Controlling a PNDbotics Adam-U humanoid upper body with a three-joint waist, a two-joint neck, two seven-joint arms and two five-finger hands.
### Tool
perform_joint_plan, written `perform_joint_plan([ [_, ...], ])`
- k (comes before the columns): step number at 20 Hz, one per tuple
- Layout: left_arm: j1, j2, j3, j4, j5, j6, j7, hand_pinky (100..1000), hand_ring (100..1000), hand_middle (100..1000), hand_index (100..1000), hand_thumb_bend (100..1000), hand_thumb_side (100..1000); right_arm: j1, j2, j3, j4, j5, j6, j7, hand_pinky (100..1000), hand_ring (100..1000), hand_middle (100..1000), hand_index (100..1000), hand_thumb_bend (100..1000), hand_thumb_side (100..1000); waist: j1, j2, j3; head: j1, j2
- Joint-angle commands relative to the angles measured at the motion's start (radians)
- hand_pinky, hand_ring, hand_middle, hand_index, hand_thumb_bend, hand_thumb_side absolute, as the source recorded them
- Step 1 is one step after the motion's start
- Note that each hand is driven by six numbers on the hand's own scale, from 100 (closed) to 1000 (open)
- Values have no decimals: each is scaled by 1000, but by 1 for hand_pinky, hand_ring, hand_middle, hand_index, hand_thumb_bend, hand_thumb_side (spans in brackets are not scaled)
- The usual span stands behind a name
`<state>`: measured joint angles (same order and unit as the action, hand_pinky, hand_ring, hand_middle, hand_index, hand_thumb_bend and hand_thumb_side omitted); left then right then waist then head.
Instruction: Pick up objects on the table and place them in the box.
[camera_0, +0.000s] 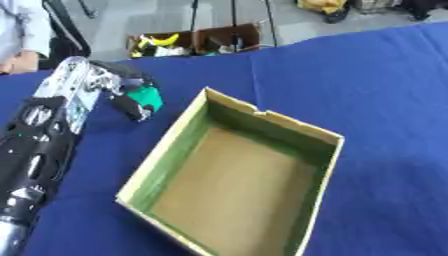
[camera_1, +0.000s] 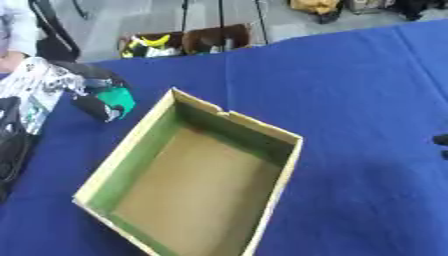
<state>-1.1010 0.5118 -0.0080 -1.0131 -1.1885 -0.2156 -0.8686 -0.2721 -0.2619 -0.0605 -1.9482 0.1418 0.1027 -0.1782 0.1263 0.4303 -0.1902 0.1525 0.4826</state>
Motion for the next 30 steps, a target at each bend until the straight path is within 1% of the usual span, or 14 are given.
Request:
perform_joint_plan([
  [1, -19, 38, 11, -3, 11, -1, 8, 406, 589, 921, 1000, 100, 493, -5, -24, -4, -14, -5, -4, 2, 826, 849, 641, 829, 100, 823, -6, -19, 0, 1, -7],
  [7, -18, 39, 9, 2, 22, 6, 23, 394, 579, 917, 1000, 100, 492, -6, -24, -4, -13, -5, -4, 2, 826, 850, 641, 829, 100, 823, -6, -19, 1, 0, -8],
  [8, -18, 39, 9, 2, 22, 7, 25, 381, 568, 912, 1000, 100, 487, -6, -24, -4, -13, -5, -4, 2, 826, 850, 642, 829, 100, 823, -6, -19, 1, 0, -7],
  [9, -18, 40, 10, -1, 22, 10, 33, 341, 538, 905, 1000, 100, 484, -5, -23, -4, -13, -5, -4, 2, 826, 850, 642, 829, 100, 824, -7, -19, 1, -1, -7],
  [13, -15, 42, 9, 2, 25, 25, 65, 360, 559, 912, 1000, 100, 480, -5, -22, -5, -13, -5, -4, 4, 826, 850, 642, 829, 100, 821, -9, -22, 3, -3, -8],
  [16, -15, 44, 7, 4, 22, 32, 80, 294, 536, 911, 1000, 100, 484, -4, -22, -6, -13, -6, -5, 4, 826, 850, 642, 829, 100, 822, -9, -24, 3, -3, -6],
  [19, -17, 48, 5, 0, 13, 38, 98, 272, 523, 905, 1000, 100, 491, -4, -21, -6, -12, -7, -5, 5, 826, 850, 643, 829, 100, 822, -9, -27, 4, -4, -3],
  [20, -16, 48, 4, -2, 9, 39, 104, 245, 508, 905, 1000, 100, 501, -3, -21, -6, -12, -7, -5, 5, 826, 850, 643, 829, 100, 822, -8, -28, 4, -4, -2],
  [26, -14, 52, -2, -21, -1, 37, 121, 230, 496, 908, 999, 100, 519, 0, -19, -7, -11, -8, -6, 5, 826, 851, 642, 829, 100, 823, -9, -39, 10, -8, 4],
  [30, -11, 60, -14, -64, -1, 23, 119, 205, 484, 905, 999, 100, 518, 3, -18, -8, -11, -9, -6, 4, 826, 851, 642, 829, 100, 821, -9, -50, 18, -12, 11],
])
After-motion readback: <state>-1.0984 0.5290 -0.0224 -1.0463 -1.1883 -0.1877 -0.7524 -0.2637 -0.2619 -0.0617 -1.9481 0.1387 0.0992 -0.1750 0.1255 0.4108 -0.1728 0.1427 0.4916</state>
